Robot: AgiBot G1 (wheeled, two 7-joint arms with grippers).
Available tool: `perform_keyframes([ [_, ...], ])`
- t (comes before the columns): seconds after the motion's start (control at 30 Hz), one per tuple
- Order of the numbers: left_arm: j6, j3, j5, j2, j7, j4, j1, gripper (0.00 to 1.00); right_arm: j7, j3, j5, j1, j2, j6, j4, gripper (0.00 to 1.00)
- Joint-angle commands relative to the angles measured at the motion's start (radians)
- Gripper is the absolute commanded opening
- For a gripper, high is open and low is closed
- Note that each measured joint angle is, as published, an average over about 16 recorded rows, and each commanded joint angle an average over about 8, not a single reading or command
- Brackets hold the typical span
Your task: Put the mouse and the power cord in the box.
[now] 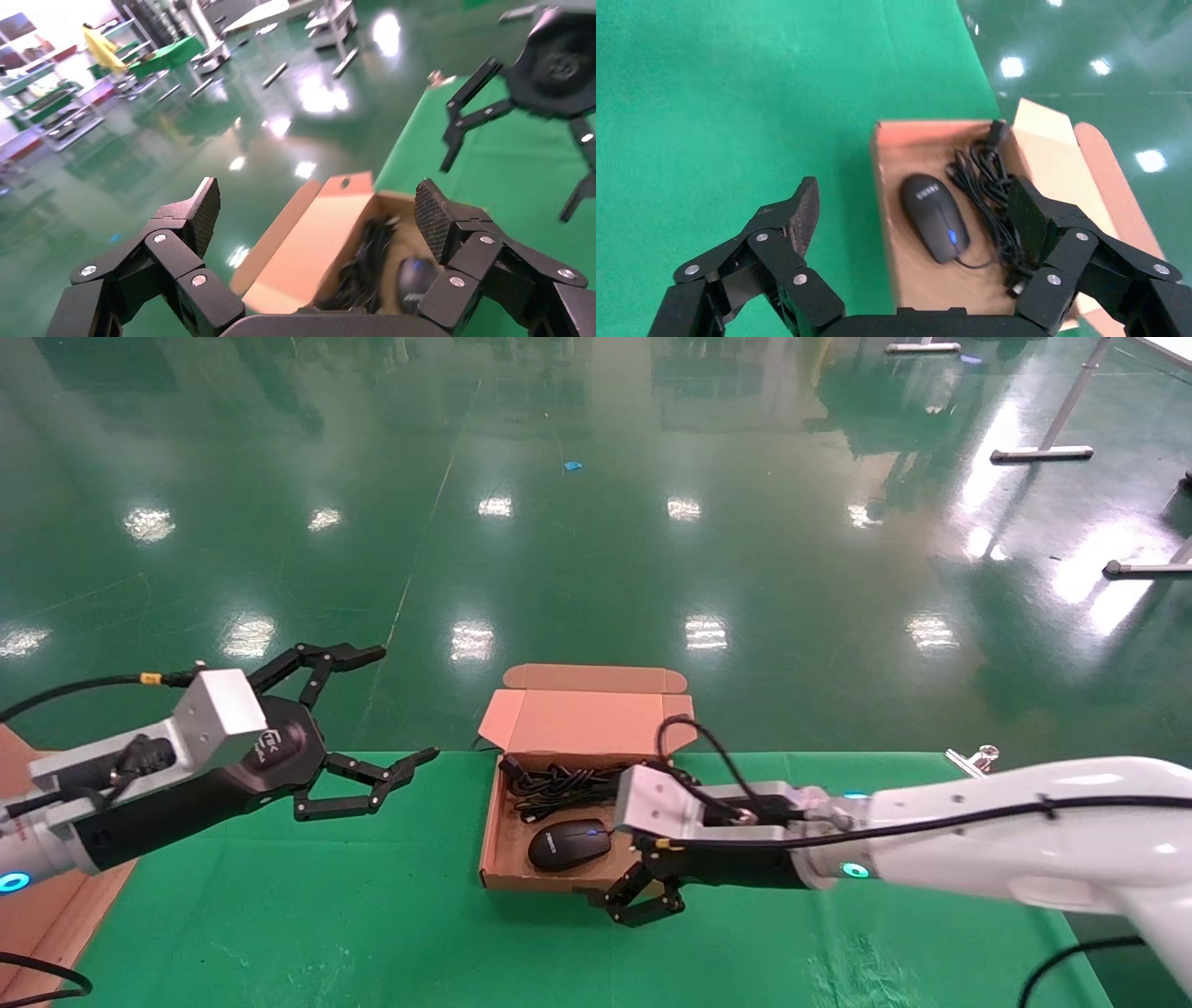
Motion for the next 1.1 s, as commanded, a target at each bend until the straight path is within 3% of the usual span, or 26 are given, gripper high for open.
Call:
perform_keyframes([
  [0.03, 0.017, -0.007, -0.006, -0.010, -0.039, -0.028, 0.007, 1.00, 0.013, 0.032, 0.029, -0.019, 0.025, -0.027, 0.022, 1.00],
  [1.1, 0.295, -0.117, -0.100, -0.163, -0.666, -0.477, 0.116, 1.00, 0.216, 0.545, 0.500, -0.333, 0.431, -0.462, 0.384, 1.00],
])
